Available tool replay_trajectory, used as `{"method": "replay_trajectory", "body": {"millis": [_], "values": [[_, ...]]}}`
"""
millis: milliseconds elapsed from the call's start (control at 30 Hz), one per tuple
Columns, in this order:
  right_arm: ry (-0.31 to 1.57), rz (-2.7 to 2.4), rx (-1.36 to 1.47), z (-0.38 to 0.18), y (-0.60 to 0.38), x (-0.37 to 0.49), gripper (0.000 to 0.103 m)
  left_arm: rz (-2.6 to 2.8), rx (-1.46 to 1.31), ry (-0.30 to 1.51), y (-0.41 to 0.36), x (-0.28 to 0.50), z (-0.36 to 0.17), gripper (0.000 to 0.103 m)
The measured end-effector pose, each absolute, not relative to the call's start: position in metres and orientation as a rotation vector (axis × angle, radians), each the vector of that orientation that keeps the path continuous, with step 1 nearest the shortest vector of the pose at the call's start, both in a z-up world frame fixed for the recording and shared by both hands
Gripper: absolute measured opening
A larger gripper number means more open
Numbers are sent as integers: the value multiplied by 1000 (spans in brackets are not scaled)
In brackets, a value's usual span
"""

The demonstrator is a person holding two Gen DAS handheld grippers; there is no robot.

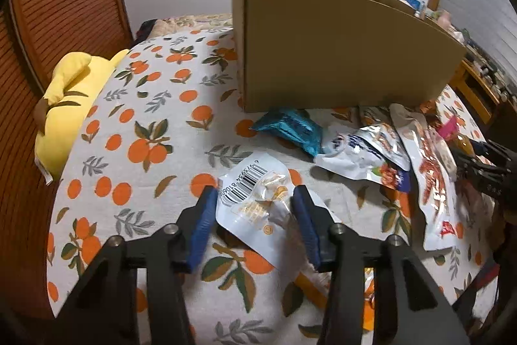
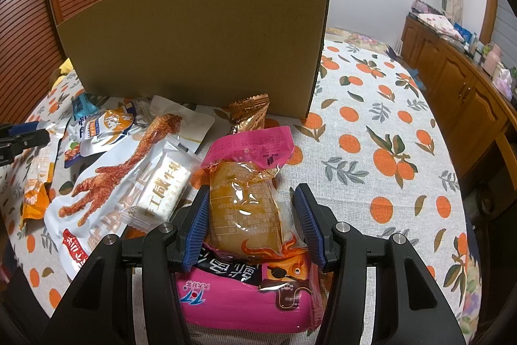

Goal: Organize snacks

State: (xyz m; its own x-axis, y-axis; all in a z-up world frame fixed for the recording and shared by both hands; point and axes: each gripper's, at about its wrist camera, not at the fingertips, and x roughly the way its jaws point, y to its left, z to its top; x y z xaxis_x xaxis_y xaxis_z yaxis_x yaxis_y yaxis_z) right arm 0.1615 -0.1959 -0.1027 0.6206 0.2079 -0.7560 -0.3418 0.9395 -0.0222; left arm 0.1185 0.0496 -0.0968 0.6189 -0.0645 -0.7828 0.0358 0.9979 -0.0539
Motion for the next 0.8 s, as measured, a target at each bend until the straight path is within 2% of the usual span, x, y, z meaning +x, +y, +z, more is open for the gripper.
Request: {"method": "replay_trajectory", "body": {"millis": [133,200,333,800], "values": [[844,317,-170,-103,-196,162,54,-59,-93,905,54,117,-98,51],[844,317,-170,-103,-196,162,54,-67,-137,916,59,117,-100,58],[844,317,-170,-103,-196,162,53,-72,-204,941,65,114,-101,60],[844,318,-169,-103,-196,161,53,-96,-182,942,54,102,-106,66]]}}
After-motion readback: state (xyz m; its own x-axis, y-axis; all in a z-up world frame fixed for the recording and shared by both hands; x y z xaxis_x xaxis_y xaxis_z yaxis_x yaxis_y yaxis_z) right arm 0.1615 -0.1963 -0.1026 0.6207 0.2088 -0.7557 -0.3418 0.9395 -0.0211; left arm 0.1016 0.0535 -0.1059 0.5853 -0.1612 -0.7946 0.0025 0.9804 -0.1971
